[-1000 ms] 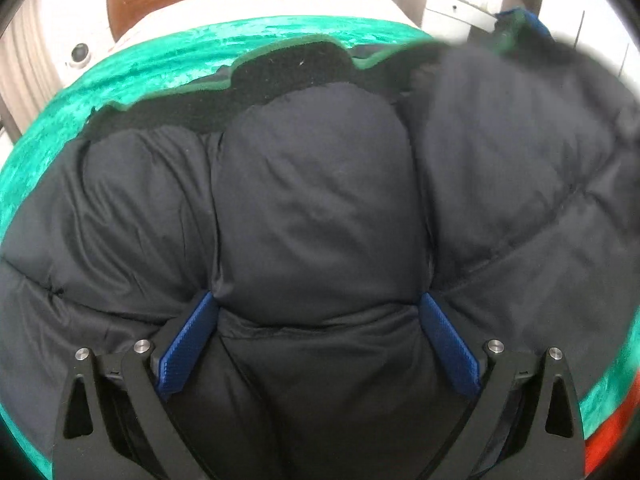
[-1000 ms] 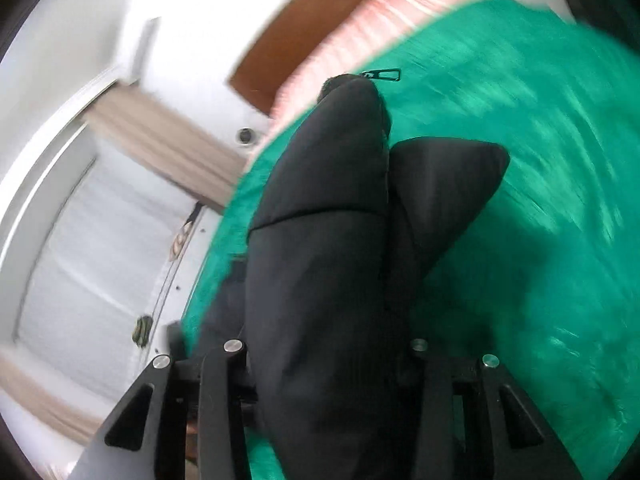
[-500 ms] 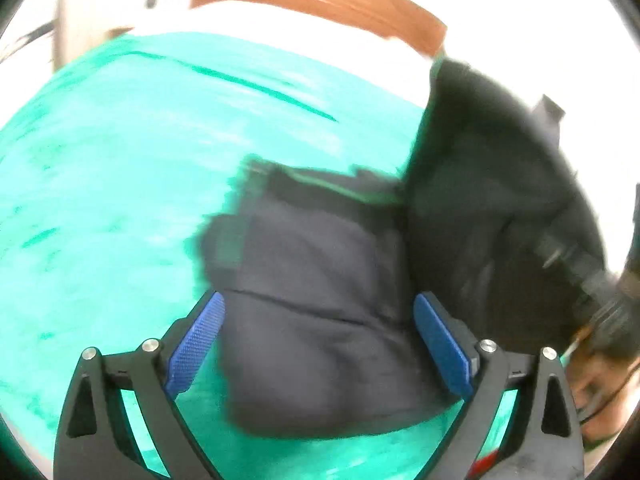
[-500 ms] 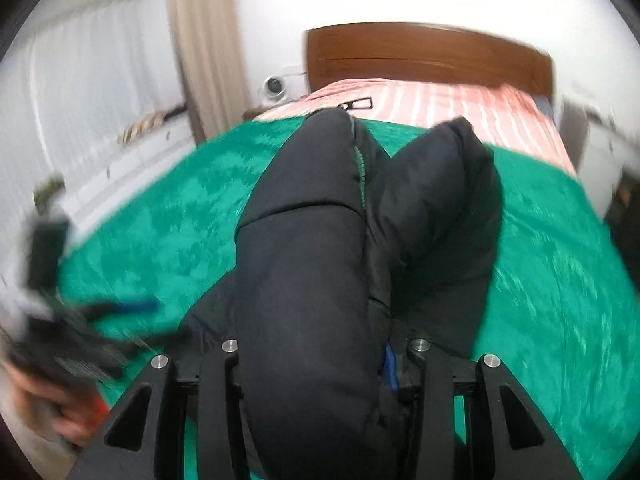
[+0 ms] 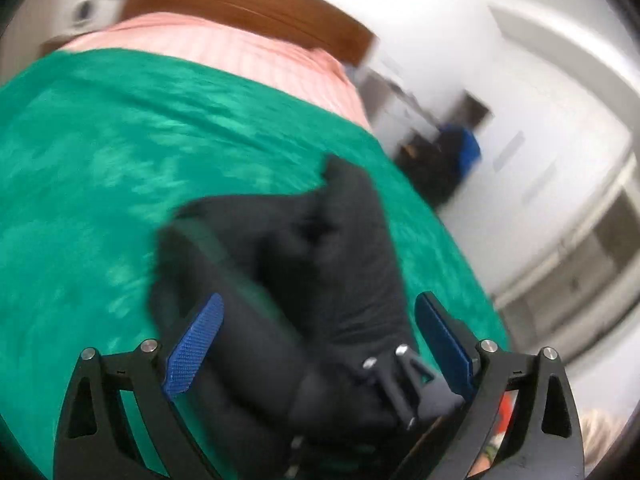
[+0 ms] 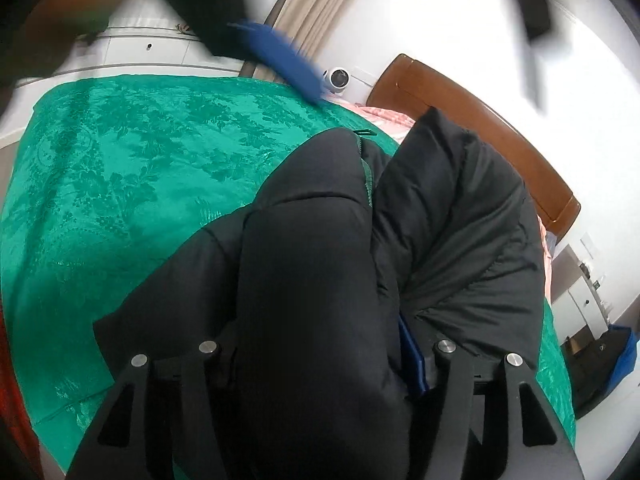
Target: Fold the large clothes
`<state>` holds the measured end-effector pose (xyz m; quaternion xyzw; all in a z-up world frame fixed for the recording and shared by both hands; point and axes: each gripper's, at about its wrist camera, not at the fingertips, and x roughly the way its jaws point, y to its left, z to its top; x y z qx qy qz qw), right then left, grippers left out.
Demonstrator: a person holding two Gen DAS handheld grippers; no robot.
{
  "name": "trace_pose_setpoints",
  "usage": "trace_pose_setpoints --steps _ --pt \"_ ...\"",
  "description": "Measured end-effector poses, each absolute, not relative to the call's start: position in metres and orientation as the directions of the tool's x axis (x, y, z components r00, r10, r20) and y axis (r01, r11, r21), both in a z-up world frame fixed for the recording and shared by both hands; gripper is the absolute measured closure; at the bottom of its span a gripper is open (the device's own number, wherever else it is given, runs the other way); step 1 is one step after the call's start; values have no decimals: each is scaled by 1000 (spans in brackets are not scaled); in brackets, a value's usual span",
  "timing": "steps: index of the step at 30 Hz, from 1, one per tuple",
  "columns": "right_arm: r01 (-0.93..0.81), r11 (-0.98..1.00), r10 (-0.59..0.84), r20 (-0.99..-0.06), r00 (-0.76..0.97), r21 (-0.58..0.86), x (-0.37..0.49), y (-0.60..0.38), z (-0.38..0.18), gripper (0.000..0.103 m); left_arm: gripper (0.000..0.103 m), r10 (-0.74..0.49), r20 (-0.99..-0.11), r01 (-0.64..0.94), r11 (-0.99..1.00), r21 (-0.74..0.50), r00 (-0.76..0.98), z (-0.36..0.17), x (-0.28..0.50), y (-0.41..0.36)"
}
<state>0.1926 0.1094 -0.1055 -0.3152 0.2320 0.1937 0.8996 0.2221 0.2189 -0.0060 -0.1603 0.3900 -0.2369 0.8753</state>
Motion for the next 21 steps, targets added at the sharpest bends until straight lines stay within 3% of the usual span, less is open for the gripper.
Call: trace_pose_setpoints --steps 2,4,5,7,10,14,17,19,21 --pt "-514 730 232 -544 807 -451 193 111 -103 37 8 -467 -679 259 883 -392 566 -16 248 194" --pt "-565 733 303 -561 770 -378 183 102 -96 30 58 -457 -707 224 887 -403 539 -24 264 193" --pt "-604 731 363 -569 738 -317 172 93 -87 30 74 -515 -703 207 852 -480 491 -34 271 200" --pt "-700 703 521 -578 629 -128 152 64 -70 32 77 -560 -669 195 817 -542 489 -38 274 217" --pt "-682 732 567 -562 603 6 150 25 -48 35 77 -538 -684 189 834 -519 493 -46 273 232" --pt "-608 792 535 -545 646 57 192 4 -24 35 76 -549 -678 165 822 -546 489 -55 273 246" --pt "-643 765 553 -561 616 48 217 23 -25 36 72 -499 -711 165 858 -486 495 -60 277 245" --pt "-673 709 663 -525 534 210 223 20 -24 36 71 -496 -719 152 859 -489 486 -69 279 252" --pt "-664 714 666 -506 548 222 221 23 -26 37 71 -509 -713 135 848 -513 482 -72 275 260"
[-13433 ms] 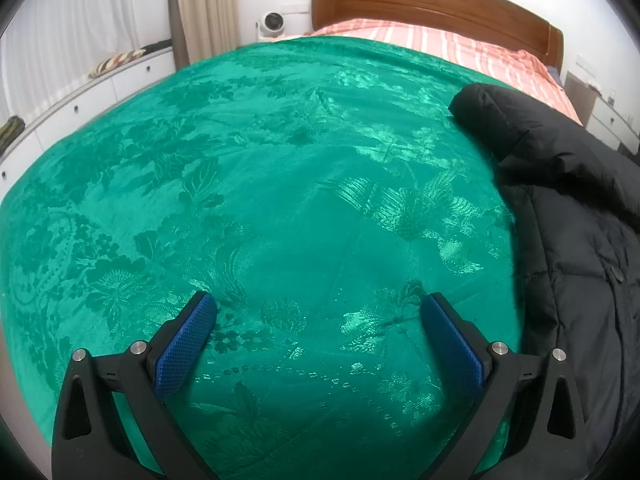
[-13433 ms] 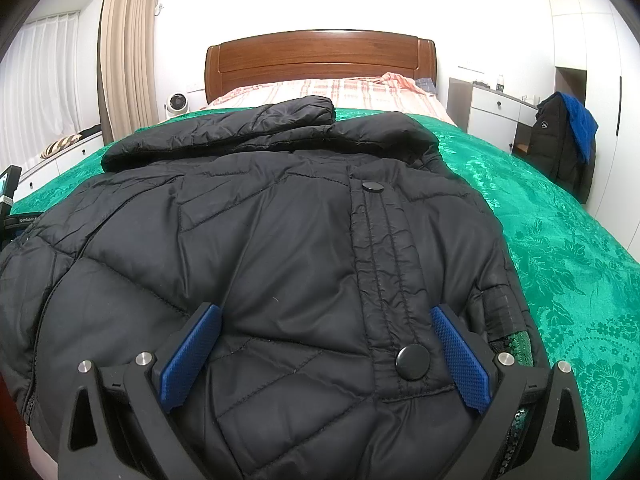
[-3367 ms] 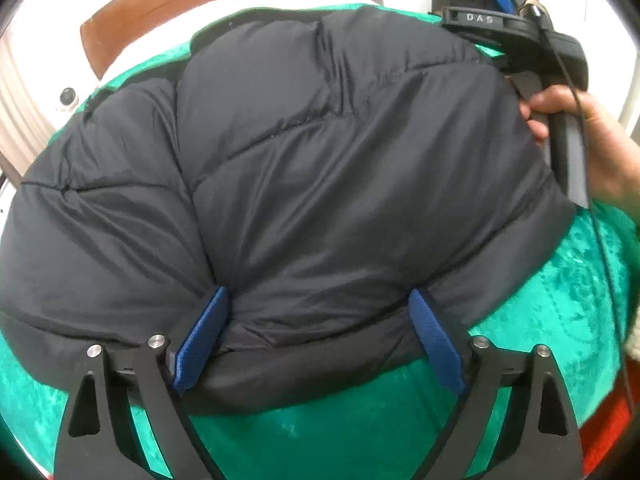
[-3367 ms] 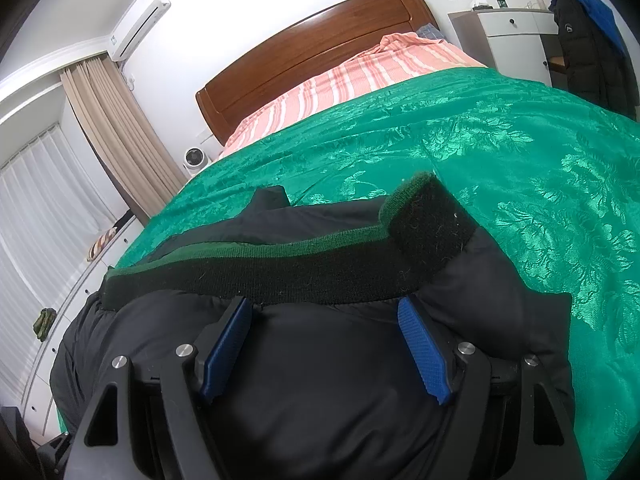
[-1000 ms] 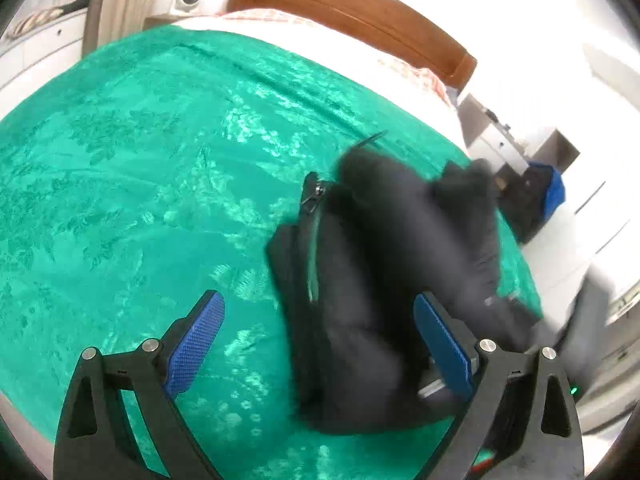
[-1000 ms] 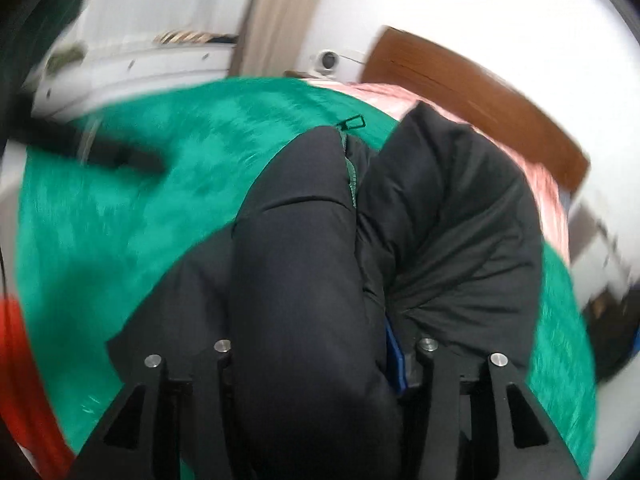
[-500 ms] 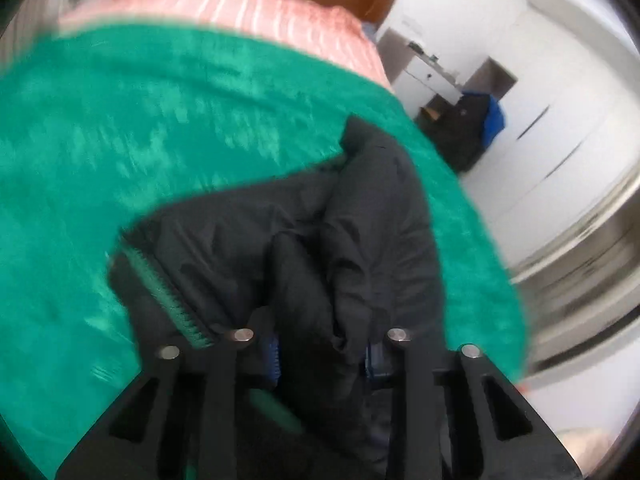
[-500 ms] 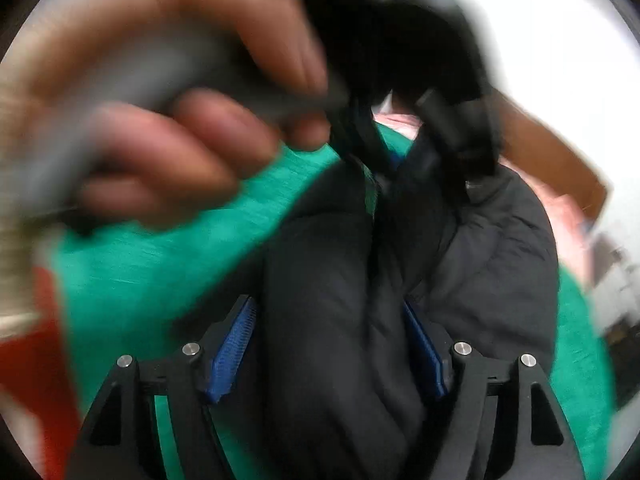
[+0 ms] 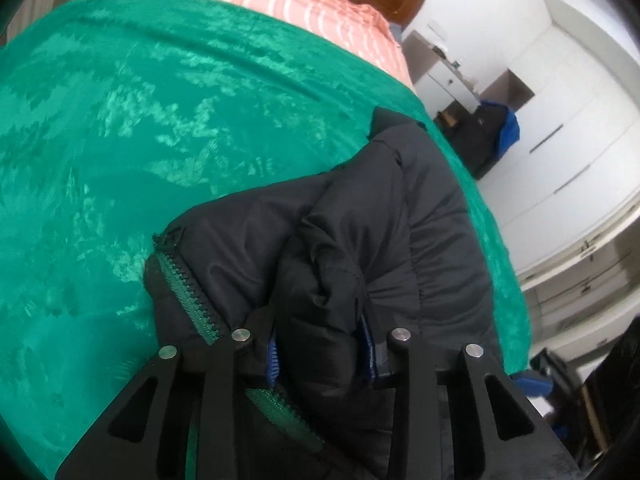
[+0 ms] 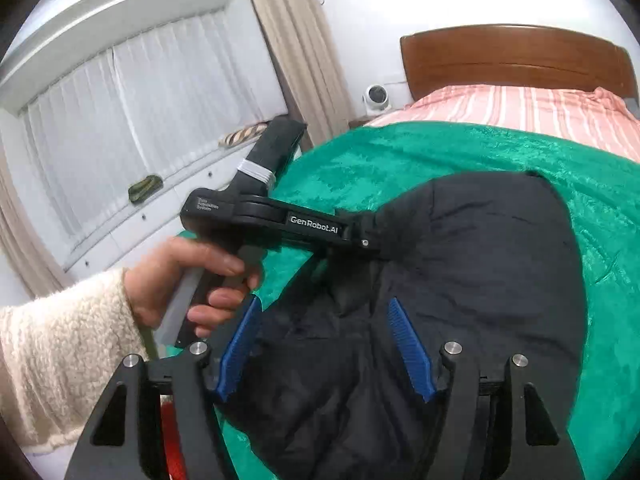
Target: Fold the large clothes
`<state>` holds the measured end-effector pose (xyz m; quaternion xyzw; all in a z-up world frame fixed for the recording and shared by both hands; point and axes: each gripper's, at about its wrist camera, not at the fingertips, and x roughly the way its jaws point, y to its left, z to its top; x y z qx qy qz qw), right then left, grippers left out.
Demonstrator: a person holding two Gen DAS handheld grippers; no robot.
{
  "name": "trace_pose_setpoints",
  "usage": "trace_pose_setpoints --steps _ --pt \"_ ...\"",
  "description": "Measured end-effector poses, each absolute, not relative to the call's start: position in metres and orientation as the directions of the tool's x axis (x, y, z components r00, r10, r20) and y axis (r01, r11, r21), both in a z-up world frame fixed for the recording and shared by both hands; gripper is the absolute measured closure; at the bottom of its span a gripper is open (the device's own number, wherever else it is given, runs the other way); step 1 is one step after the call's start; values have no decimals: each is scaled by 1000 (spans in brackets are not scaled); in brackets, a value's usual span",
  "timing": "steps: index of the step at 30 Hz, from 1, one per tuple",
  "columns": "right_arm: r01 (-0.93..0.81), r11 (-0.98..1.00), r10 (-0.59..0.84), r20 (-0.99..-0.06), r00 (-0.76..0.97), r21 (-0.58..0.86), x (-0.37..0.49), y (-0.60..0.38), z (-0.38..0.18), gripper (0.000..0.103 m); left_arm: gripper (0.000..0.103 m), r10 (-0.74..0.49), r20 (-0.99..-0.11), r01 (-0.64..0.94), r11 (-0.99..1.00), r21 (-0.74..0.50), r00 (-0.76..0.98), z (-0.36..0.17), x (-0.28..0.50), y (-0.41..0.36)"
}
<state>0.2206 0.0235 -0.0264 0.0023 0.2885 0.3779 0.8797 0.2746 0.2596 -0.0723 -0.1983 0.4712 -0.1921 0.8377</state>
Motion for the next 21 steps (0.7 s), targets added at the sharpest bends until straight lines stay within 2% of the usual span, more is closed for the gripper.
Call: trace_pose_setpoints --steps 2,4,7,15,21 --pt "-639 766 556 -564 611 64 220 43 -43 37 71 -512 -711 127 844 -522 481 -78 276 266" --pt "-680 729 492 -632 599 -77 224 73 -74 36 70 -512 -712 102 839 -535 481 -87 281 274" --pt "-685 662 447 -574 686 -303 210 107 -102 34 70 -513 -712 58 828 -558 479 -103 288 285" --pt "-680 680 489 -522 699 -273 223 114 -122 34 69 -542 -684 -15 779 -627 488 -135 300 301" --pt "-701 696 543 -525 656 -155 236 84 -121 34 68 -533 -686 -13 785 -619 495 -147 308 293"
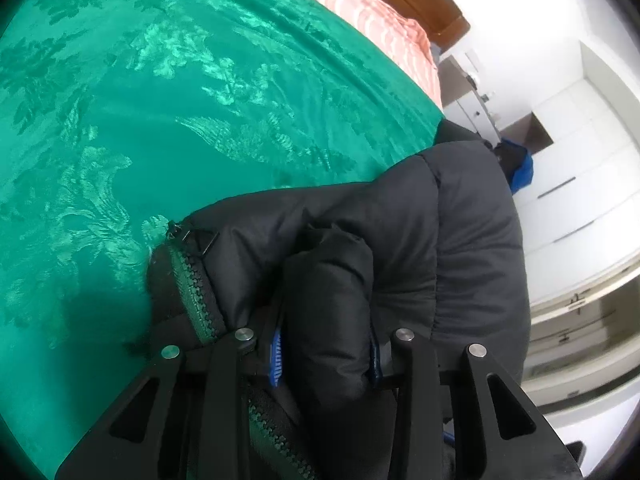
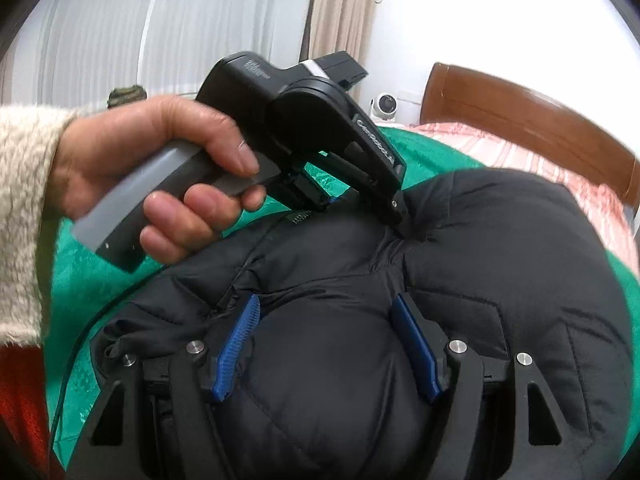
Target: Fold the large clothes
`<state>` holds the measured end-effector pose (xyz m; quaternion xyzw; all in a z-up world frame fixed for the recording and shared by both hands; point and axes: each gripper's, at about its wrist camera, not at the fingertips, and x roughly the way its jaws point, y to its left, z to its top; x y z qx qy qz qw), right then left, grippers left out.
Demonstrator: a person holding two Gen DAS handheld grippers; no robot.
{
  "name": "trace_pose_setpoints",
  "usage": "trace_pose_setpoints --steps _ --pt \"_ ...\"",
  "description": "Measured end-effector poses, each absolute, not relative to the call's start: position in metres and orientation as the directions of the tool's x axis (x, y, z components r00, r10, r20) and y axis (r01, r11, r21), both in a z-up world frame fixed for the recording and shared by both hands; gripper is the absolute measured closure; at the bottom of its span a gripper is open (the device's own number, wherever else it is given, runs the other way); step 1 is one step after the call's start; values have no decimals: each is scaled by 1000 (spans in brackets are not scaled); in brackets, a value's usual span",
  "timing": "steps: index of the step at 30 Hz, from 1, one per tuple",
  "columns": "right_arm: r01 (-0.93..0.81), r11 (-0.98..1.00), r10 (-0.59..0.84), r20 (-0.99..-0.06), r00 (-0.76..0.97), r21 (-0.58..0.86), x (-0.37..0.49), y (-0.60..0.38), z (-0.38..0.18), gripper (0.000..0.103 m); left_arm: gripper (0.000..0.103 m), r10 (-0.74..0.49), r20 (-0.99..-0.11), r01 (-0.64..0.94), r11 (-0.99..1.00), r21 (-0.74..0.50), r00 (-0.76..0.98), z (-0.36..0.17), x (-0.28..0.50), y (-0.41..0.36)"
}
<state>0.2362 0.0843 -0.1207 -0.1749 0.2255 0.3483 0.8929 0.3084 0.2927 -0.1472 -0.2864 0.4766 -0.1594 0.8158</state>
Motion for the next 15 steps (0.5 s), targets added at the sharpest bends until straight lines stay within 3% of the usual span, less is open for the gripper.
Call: trace_pose_setpoints --steps 6,11,14,15 --pt "-712 699 570 -548 613 -70 264 78 -126 36 68 -517 -684 -55 777 -628 515 -160 316 293" --pt "-705 703 536 -581 612 -95 279 93 -123 36 67 -460 -721 -93 808 -582 518 -154 315 287" --pt "-686 718 481 -627 613 -119 269 103 -104 34 62 -423 -734 -99 830 -550 532 -136 302 284" --pt "-678 725 464 -640 612 -122 263 103 -95 34 52 -407 -738 -97 840 -534 538 -128 296 282"
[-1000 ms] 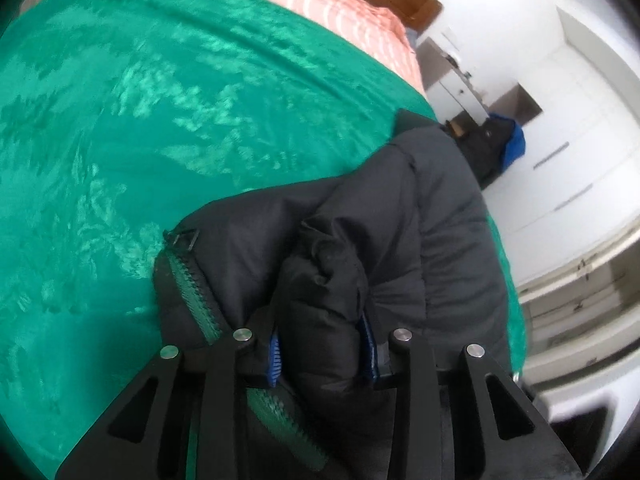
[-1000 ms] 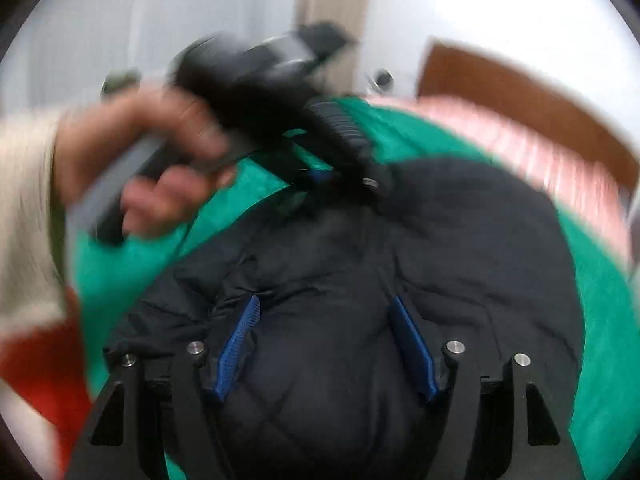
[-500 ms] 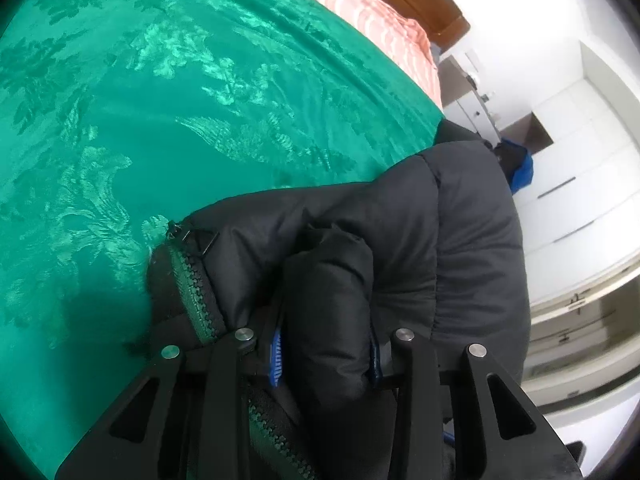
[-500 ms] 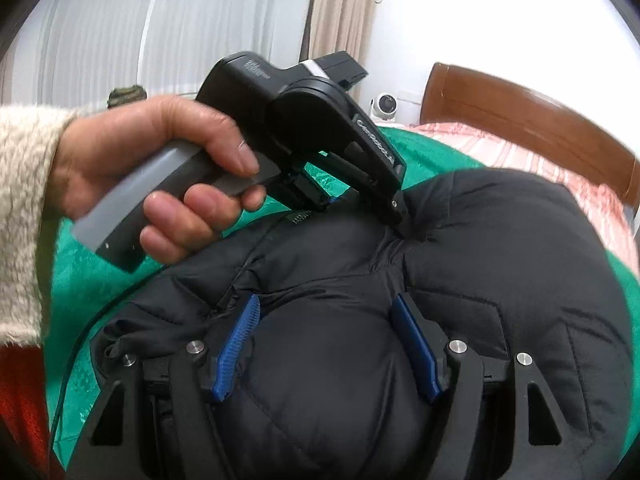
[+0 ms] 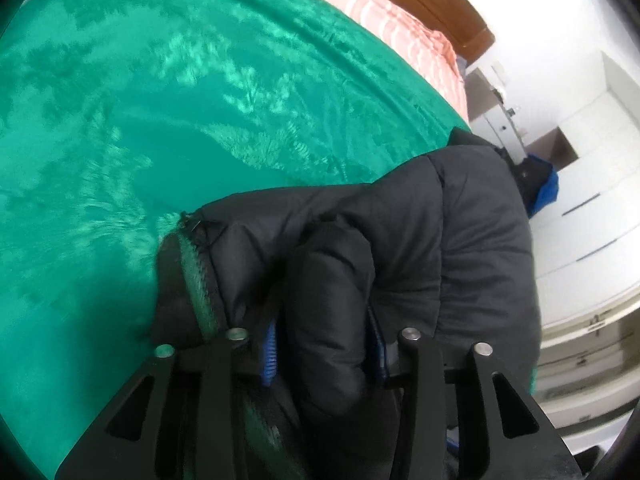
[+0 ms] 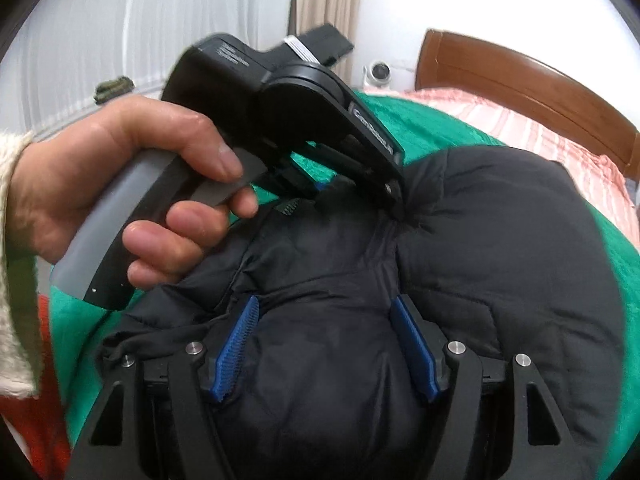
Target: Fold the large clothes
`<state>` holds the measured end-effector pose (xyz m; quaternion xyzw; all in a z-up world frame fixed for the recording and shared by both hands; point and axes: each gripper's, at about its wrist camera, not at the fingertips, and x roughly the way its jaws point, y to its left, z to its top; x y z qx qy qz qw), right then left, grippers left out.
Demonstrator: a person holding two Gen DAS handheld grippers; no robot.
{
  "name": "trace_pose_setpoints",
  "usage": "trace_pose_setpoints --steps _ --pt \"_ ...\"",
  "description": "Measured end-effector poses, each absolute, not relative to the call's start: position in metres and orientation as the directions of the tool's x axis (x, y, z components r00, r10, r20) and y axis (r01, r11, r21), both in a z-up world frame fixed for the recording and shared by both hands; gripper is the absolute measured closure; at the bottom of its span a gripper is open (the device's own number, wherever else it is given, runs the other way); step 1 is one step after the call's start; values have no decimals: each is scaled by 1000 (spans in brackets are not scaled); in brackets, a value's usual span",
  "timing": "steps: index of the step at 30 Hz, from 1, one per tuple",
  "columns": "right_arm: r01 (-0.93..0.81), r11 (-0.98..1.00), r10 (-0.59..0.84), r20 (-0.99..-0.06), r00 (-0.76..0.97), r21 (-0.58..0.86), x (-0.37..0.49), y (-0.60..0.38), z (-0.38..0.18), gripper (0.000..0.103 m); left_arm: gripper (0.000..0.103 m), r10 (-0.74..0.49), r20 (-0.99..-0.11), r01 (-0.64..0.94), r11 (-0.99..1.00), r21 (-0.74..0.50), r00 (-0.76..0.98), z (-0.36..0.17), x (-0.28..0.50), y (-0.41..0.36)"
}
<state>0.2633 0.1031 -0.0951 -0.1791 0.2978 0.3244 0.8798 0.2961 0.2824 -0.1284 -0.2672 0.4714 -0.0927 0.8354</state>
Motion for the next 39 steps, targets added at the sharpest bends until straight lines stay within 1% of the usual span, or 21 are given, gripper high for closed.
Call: trace_pose_setpoints --steps 1,3,4,5,6,7,9,13,17,23,27,34,37,39 --pt "-668 735 460 -639 617 -116 256 99 -85 33 45 -389 -741 -89 854 -513 547 -118 289 280" --pt "-660 746 495 -589 639 -90 233 84 -63 24 24 -353 -738 -61 881 -468 575 -98 271 275" --pt "-651 754 507 -552 661 -87 218 71 -53 12 20 -329 -733 -50 896 -442 595 -87 260 273" --pt "-642 761 510 -531 677 -88 208 62 -47 5 16 -317 -725 -37 904 -427 611 -80 251 272" --pt "-633 769 511 -512 690 -85 198 51 -43 4 14 -310 -715 -18 911 -412 627 -71 239 269" --pt "-622 780 510 -501 699 -73 188 38 -40 4 13 -301 -710 -9 918 -396 636 -66 228 267" --pt "-604 795 497 -512 700 -54 178 17 -42 3 13 -264 -710 -11 934 -357 653 -57 206 263" --pt "-537 843 430 -580 692 -16 170 -17 -54 3 13 -176 -709 -31 963 -269 683 -44 176 250" --pt "-488 873 382 -649 658 20 173 -53 -65 3 12 -110 -703 -58 976 -211 702 -36 163 246" --pt "-372 928 281 -693 664 20 174 -91 -77 3 12 -22 -696 -93 988 -127 717 -27 155 245" --pt "-315 948 250 -714 654 44 175 -105 -82 3 12 11 -692 -102 991 -90 722 -27 150 247" --pt "-283 959 176 -765 619 -8 175 -99 -95 3 12 60 -683 -114 993 -34 728 -28 145 246" --pt "-294 956 189 -765 616 0 173 -98 -100 4 12 62 -683 -116 993 -33 728 -29 141 247" --pt "-304 952 227 -765 603 43 171 -100 -102 3 12 42 -686 -110 992 -55 726 -32 138 250"
